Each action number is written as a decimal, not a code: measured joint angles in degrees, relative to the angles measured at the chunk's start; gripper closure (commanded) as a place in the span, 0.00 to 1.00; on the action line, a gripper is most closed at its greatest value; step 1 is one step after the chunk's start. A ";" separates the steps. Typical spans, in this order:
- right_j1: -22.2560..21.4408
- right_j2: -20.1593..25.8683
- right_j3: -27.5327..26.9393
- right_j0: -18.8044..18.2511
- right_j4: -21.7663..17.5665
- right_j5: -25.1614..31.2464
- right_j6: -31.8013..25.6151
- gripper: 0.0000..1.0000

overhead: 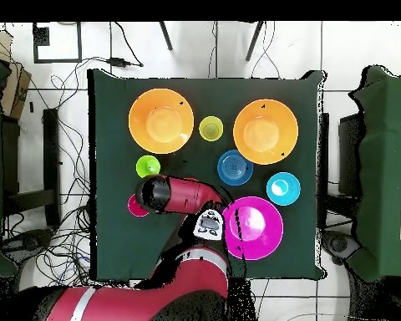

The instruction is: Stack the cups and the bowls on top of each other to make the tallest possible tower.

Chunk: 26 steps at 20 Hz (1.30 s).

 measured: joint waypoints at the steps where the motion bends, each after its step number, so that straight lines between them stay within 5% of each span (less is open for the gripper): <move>1: 0.14 0.00 -0.03 0.00 -0.01 -0.27 0.00 0.00; 26: 3.38 0.04 -1.03 -0.27 -0.01 -3.35 0.00 0.00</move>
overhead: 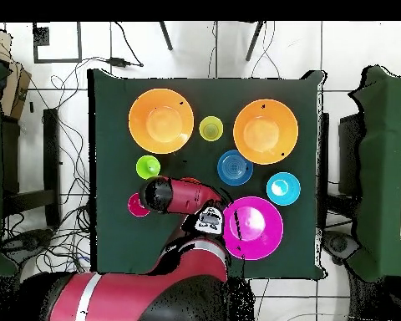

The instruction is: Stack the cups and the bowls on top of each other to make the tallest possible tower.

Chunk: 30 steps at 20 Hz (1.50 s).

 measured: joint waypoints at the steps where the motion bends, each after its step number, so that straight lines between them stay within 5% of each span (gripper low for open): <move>1: 0.00 0.01 -0.03 -0.04 0.00 0.00 0.00 0.00; 25: 0.08 0.09 -0.31 -0.21 -0.01 0.19 0.00 0.00; 26: 0.11 0.10 -0.41 -0.20 0.01 0.13 0.00 1.00; 30: 0.09 0.12 -0.98 -0.19 0.04 0.12 0.00 1.00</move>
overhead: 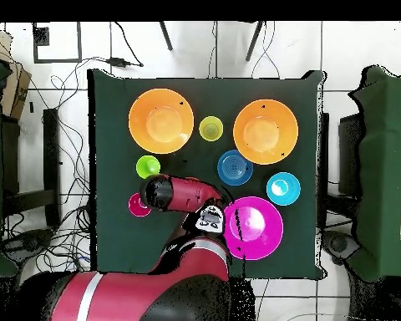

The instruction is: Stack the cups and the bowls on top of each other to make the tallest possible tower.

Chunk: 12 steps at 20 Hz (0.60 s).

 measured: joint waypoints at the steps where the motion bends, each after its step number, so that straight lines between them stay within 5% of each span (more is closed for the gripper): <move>1: -0.01 -0.02 -0.34 -0.01 -0.02 0.01 0.00 1.00; 12: 0.22 -1.37 -2.48 -0.15 -0.02 0.02 0.00 1.00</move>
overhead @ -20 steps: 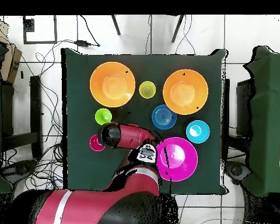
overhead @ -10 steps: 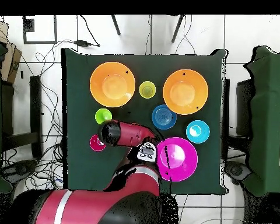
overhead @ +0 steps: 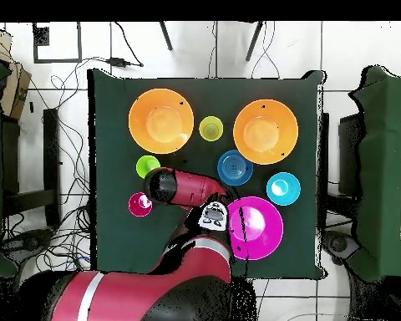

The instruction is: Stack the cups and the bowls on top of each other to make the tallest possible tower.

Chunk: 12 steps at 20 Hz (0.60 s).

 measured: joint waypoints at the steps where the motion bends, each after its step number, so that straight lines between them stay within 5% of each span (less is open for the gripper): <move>1: 0.01 -0.01 -0.01 0.00 0.00 0.00 0.00 1.00; 12: 0.21 0.00 -0.40 -0.43 0.01 0.00 0.00 1.00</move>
